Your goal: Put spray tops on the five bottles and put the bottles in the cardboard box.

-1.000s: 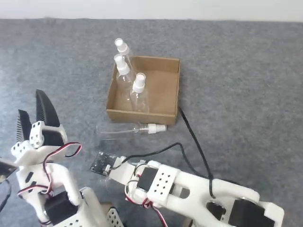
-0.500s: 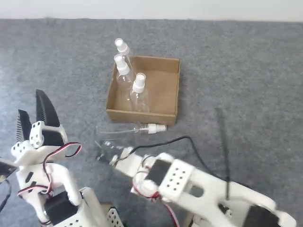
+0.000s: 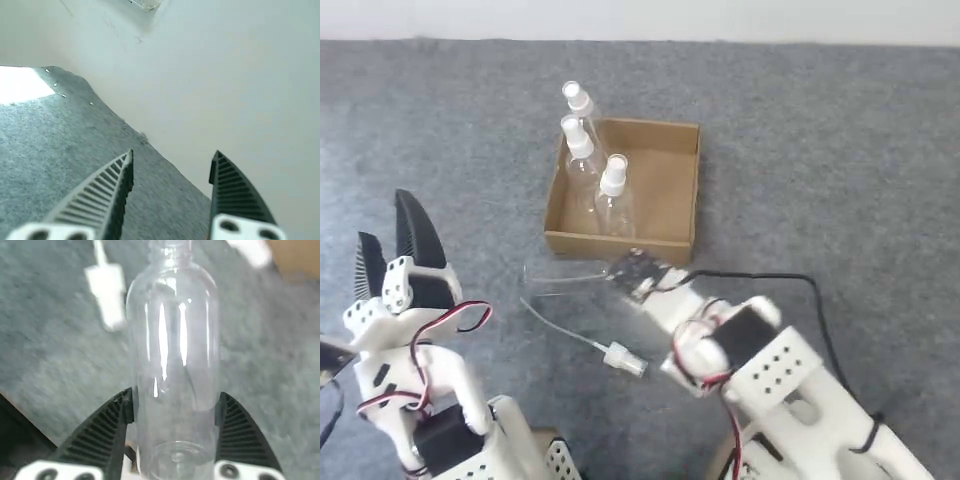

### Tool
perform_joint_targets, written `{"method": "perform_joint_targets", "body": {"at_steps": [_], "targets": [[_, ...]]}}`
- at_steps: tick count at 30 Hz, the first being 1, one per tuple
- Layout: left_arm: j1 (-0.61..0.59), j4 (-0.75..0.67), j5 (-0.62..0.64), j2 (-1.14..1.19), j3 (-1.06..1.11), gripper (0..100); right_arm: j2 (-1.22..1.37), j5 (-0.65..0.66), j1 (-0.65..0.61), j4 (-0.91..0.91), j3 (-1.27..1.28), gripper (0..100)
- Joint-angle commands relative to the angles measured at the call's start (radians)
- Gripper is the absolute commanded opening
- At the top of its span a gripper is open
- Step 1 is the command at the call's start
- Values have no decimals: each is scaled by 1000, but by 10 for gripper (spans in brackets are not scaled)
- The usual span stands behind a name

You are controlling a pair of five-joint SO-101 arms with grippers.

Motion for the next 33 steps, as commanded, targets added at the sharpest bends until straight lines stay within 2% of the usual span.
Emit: {"method": "perform_joint_targets", "body": {"at_steps": [1, 9, 17, 22, 33], "targets": [[-6, -28, 6, -11, -7, 231, -38, 143, 203, 65, -29, 173], [-6, -28, 6, -11, -7, 231, -38, 385, 585, 67, -29, 173], [-6, -28, 6, -11, -5, 231, -36, 574, 826, 67, -28, 170], [-6, -28, 6, -11, -5, 231, -36, 646, 878, 58, -26, 170], [-5, -25, 5, -11, -5, 231, -35, 646, 875, -99, 126, 182]]}}
